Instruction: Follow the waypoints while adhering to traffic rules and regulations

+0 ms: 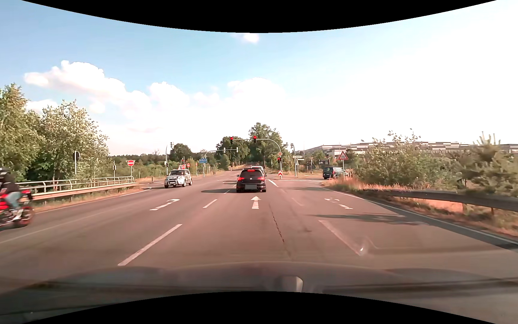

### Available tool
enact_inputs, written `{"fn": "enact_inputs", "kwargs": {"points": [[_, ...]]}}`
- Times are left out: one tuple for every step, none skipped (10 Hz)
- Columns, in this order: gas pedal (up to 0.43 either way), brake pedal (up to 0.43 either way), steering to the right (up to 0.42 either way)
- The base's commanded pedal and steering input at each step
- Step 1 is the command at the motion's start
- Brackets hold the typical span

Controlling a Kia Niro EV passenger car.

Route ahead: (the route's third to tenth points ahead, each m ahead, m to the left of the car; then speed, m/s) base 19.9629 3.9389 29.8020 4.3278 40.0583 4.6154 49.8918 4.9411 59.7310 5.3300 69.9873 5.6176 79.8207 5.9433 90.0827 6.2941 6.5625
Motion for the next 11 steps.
{"fn": "enact_inputs", "kwargs": {"points": [[0.000,0.220,-0.017],[0.000,0.220,-0.019],[0.000,0.220,-0.018],[0.000,0.220,-0.018],[0.000,0.220,-0.019],[0.000,0.220,-0.019],[0.000,0.220,-0.019],[0.000,0.220,-0.019],[0.000,0.220,-0.019],[0.000,0.220,-0.019],[0.000,0.220,-0.018]]}}
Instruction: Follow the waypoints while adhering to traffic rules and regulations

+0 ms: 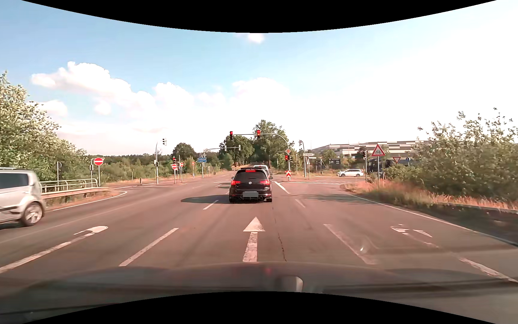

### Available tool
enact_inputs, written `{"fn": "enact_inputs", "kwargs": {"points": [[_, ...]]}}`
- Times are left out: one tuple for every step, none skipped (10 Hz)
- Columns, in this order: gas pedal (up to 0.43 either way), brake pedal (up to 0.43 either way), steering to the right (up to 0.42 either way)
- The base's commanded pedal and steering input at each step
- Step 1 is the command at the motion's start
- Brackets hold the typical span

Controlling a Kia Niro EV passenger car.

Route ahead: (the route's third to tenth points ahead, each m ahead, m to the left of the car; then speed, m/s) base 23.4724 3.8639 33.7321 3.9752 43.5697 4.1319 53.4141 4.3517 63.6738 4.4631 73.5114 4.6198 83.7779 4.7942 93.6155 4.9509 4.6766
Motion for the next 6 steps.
{"fn": "enact_inputs", "kwargs": {"points": [[0.000,0.220,-0.016],[0.000,0.220,-0.015],[0.000,0.220,-0.011],[0.000,0.220,-0.009],[0.000,0.213,-0.008],[0.000,0.213,-0.009]]}}
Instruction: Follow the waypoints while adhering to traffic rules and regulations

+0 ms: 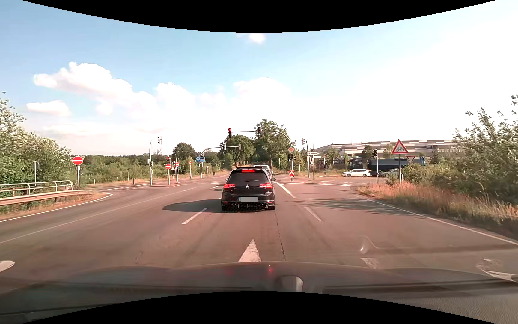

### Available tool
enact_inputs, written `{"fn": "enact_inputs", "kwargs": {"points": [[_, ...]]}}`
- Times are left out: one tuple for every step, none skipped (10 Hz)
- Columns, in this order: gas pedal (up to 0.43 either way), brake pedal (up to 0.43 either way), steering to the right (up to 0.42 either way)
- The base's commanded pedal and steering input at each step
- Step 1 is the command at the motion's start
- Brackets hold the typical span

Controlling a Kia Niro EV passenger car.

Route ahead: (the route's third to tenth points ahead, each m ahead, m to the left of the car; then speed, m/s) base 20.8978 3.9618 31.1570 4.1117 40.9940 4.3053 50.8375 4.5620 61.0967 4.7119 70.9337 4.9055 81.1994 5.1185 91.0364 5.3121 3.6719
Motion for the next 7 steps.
{"fn": "enact_inputs", "kwargs": {"points": [[0.000,0.213,-0.008],[0.000,0.213,-0.008],[0.000,0.207,-0.008],[0.000,0.195,-0.009],[0.000,0.189,-0.009],[0.000,0.189,-0.008],[0.000,0.189,-0.008]]}}
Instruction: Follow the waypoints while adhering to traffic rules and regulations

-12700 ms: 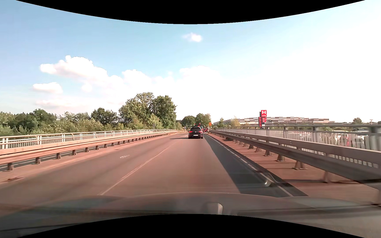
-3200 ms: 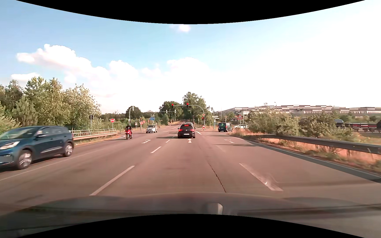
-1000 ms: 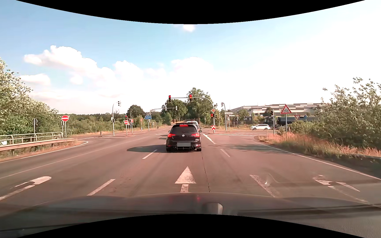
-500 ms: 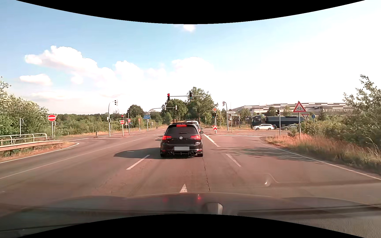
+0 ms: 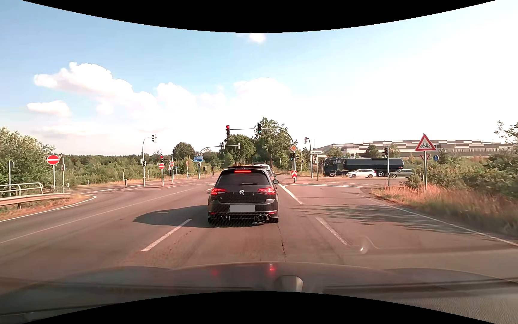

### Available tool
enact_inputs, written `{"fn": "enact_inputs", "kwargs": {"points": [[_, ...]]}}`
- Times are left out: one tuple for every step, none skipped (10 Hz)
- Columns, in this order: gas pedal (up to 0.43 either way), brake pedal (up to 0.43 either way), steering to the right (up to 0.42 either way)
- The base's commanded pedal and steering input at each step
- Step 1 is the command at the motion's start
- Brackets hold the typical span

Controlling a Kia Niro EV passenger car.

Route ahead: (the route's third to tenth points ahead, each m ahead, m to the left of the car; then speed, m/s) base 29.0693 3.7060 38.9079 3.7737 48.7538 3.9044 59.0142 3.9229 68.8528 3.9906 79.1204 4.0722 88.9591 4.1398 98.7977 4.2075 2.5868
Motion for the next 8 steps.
{"fn": "enact_inputs", "kwargs": {"points": [[0.000,0.189,-0.008],[0.000,0.195,-0.009],[0.000,0.189,-0.008],[0.000,0.183,-0.008],[0.000,0.177,-0.008],[0.000,0.165,-0.009],[0.000,0.159,-0.008],[0.000,0.152,-0.009]]}}
